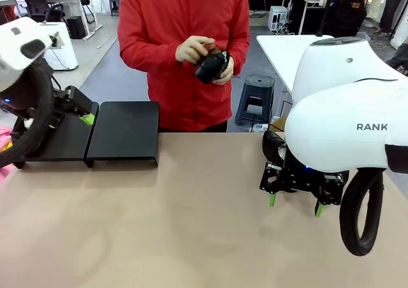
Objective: Organize the shoes by placing them on the stand.
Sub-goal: Pick up one Shoe and place it in the middle of the table.
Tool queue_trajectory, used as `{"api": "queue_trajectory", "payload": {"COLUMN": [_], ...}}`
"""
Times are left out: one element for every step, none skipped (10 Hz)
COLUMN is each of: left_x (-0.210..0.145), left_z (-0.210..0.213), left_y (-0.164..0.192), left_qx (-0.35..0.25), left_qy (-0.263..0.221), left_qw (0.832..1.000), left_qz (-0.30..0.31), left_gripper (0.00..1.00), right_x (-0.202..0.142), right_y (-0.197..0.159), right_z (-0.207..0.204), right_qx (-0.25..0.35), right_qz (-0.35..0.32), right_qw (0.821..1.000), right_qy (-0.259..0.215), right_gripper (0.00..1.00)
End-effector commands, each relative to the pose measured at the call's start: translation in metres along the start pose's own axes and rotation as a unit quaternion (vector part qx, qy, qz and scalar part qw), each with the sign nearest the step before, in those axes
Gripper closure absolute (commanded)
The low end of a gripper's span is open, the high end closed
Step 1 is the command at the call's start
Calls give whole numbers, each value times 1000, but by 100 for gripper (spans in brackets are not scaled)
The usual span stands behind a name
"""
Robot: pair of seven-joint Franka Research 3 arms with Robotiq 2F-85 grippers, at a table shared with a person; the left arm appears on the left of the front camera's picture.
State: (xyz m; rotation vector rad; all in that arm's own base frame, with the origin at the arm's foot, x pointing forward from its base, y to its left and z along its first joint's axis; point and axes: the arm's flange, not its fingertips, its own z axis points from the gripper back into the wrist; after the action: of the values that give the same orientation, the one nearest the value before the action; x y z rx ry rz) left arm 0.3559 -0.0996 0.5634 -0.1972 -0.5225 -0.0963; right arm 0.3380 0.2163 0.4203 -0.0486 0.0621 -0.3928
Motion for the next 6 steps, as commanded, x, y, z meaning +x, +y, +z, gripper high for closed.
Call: {"api": "queue_trajectory", "payload": {"left_x": [5,0,0,0,0,0], "left_z": [3,0,0,0,0,0], "left_y": [8,0,0,0,0,0], "left_qx": [-15,0,0,0,0,0], "left_qy": [-19,0,0,0,0,0], "left_qw": [999,1000,1000,1000,1000,1000], "left_qz": [45,0,0,0,0,0], "left_gripper": [10,10,10,10,10,10], "right_x": [18,35,50,64,77,89], "right_y": [-2,-1,1,3,6,13], "right_z": [-4,-8,-9,-9,-12,-20], "right_qx": [-15,-3,13,22,40,73], "right_qz": [19,47,65,80,99,144], "right_qw": [999,998,997,994,990,981], "right_qy": [-33,-36,-48,-74,-92,-111], "right_gripper": [0,0,0,0,0,0]}}
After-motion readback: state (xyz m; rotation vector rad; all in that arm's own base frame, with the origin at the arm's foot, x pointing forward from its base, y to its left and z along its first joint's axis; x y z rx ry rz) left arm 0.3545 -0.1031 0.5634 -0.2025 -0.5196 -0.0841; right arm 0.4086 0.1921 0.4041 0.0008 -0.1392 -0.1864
